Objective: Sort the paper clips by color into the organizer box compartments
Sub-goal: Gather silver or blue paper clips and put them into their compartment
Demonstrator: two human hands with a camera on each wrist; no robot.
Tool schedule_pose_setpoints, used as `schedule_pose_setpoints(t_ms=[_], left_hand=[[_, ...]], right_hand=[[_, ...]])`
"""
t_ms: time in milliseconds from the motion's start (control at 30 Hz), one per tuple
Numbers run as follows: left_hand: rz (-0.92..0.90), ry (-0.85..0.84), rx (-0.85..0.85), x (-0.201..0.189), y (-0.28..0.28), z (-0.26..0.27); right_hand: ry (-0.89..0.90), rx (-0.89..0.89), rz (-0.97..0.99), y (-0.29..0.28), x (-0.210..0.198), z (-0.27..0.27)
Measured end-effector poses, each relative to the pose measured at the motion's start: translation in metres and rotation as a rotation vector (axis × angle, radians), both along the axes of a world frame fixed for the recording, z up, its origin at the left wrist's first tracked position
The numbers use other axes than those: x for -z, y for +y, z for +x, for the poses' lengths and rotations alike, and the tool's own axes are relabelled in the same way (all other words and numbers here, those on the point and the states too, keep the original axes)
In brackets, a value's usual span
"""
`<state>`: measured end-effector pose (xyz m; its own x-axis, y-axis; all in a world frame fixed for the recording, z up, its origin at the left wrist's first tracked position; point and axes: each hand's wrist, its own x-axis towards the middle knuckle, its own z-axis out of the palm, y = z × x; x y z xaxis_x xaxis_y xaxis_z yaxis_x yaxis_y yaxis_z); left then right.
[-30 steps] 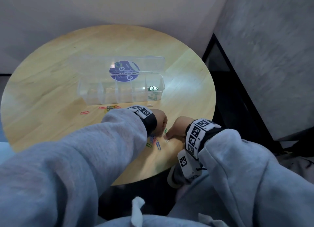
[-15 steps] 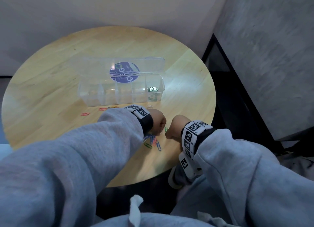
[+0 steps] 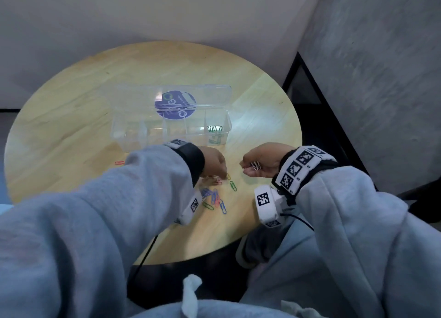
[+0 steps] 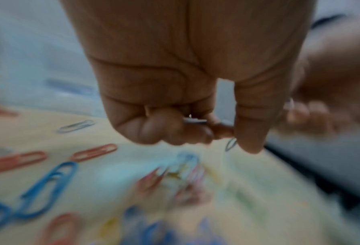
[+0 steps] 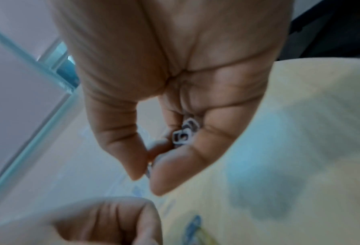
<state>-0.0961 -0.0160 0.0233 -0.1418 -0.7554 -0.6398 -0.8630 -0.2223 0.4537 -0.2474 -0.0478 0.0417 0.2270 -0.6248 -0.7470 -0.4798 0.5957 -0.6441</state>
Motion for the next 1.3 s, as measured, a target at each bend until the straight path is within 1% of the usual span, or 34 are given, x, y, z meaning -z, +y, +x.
schedule_pose_setpoints(t_ms=[67, 100, 167, 200, 300, 367, 400, 433, 500, 533, 633, 700, 767, 833, 933, 1067, 1200, 1300], left_hand=[[0.060, 0.296, -0.282, -0.015, 0.000, 0.010], [0.072, 0.419, -0.408, -0.022, 0.000, 0.014], [0.063, 0.601, -0.607, -0.034, 0.001, 0.024], [0.057, 0.668, -0.671, -0.038, 0.002, 0.030], [0.071, 0.812, -0.799, -0.043, 0.004, 0.046], [0.084, 0.829, -0.833, -0.043, 0.006, 0.054], [0.081, 0.805, -0.839, -0.042, 0.007, 0.056], [0.074, 0.759, -0.833, -0.042, 0.008, 0.057], [0.041, 0.576, -0.752, -0.041, 0.011, 0.058], [0.015, 0.452, -0.661, -0.040, 0.013, 0.059], [-0.047, 0.114, -0.267, -0.033, 0.021, 0.060], [-0.060, -0.042, -0.076, -0.029, 0.028, 0.056], [-0.053, -0.149, 0.043, -0.021, 0.032, 0.051], [-0.037, -0.194, 0.116, -0.013, 0.033, 0.045], [-0.032, -0.224, 0.178, -0.005, 0.032, 0.038], [-0.017, -0.215, 0.207, 0.001, 0.031, 0.036], [0.000, -0.234, 0.223, 0.007, 0.030, 0.039], [-0.020, -0.243, 0.241, 0.008, 0.028, 0.039]], right_hand=[[-0.098, 0.068, -0.008, -0.001, -0.005, 0.003], [-0.142, 0.092, -0.004, 0.000, -0.007, 0.006], [-0.221, 0.146, 0.012, 0.001, -0.009, 0.012], [-0.254, 0.179, 0.024, 0.002, -0.010, 0.015], [-0.301, 0.262, 0.053, 0.004, -0.008, 0.024], [-0.298, 0.280, 0.065, 0.006, -0.005, 0.028], [-0.285, 0.270, 0.065, 0.007, -0.005, 0.029], [-0.260, 0.246, 0.055, 0.007, -0.005, 0.030], [-0.153, 0.138, 0.012, 0.007, -0.002, 0.032], [-0.058, 0.050, -0.028, 0.007, -0.001, 0.033], [0.274, -0.316, -0.229, 0.009, -0.001, 0.037], [0.383, -0.523, -0.330, 0.013, -0.001, 0.039], [0.456, -0.645, -0.377, 0.018, -0.001, 0.041], [0.519, -0.704, -0.412, 0.020, 0.002, 0.042], [0.529, -0.695, -0.432, 0.019, 0.007, 0.044], [0.530, -0.717, -0.441, 0.017, 0.009, 0.047], [0.543, -0.771, -0.407, 0.015, 0.015, 0.049], [0.593, -0.732, -0.479, 0.017, 0.023, 0.049]])
